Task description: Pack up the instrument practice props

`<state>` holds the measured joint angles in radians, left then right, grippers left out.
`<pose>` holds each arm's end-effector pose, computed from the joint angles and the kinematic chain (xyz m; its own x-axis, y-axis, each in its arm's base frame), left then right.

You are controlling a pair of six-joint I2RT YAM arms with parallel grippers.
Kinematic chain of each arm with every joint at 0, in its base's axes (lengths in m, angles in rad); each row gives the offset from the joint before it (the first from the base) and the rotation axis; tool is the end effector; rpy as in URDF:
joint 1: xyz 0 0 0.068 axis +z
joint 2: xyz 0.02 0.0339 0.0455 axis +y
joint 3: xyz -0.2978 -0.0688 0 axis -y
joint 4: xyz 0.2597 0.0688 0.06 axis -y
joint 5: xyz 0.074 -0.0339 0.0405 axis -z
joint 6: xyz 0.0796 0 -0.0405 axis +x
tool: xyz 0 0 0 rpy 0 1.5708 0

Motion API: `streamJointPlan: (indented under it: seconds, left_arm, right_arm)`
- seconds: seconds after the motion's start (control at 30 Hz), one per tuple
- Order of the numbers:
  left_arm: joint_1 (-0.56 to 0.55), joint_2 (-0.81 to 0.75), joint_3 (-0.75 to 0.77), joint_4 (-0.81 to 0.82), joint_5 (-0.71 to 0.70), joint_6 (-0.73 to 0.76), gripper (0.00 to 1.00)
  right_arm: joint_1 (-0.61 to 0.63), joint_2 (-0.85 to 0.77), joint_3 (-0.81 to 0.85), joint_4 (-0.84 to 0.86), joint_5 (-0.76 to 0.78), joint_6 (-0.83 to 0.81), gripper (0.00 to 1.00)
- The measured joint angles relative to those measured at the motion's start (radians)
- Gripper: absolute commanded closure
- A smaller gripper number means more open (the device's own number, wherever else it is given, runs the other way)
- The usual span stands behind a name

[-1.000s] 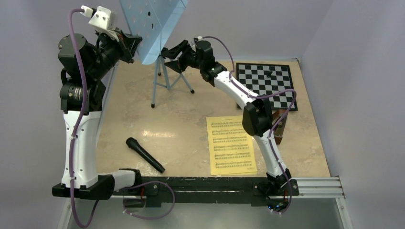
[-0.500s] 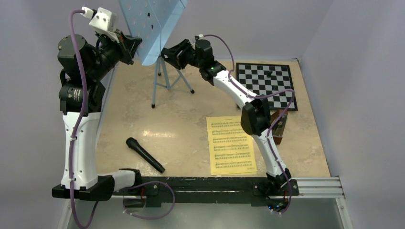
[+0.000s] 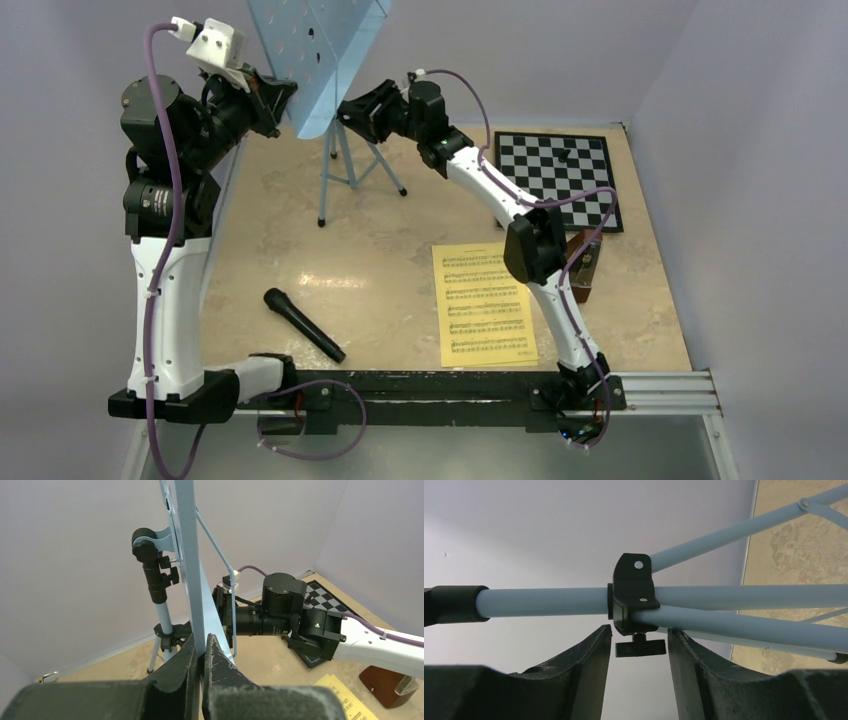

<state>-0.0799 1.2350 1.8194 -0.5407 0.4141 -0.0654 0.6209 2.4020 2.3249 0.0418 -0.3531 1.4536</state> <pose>0.2487 -0.0520 0.5944 0.0125 -0.0610 -0.9981 0.4756 0.8784 -0.0478 0.5144 0.4018 0.3488 -0.8247 0.5559 -0.1047 -0.0682 0.0861 0.9939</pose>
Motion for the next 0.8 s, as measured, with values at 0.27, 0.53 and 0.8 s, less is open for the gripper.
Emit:
streamJointPlan:
  seconds: [0.27,0.53,0.8]
  left_arm:
    - [-0.009,0.004,0.0,0.001,-0.008,0.004,1.0]
    - [-0.018,0.01,0.003,0.002,-0.021,0.006,1.0]
    - [-0.022,0.011,0.003,0.004,-0.025,0.006,1.0]
  right_arm:
    - [0.002,0.0,0.01,0.002,0.0,0.0,0.53]
    - [0.002,0.002,0.011,0.001,-0.004,0.013,0.46]
    - [0.003,0.002,0.013,0.005,-0.008,0.031,0.49]
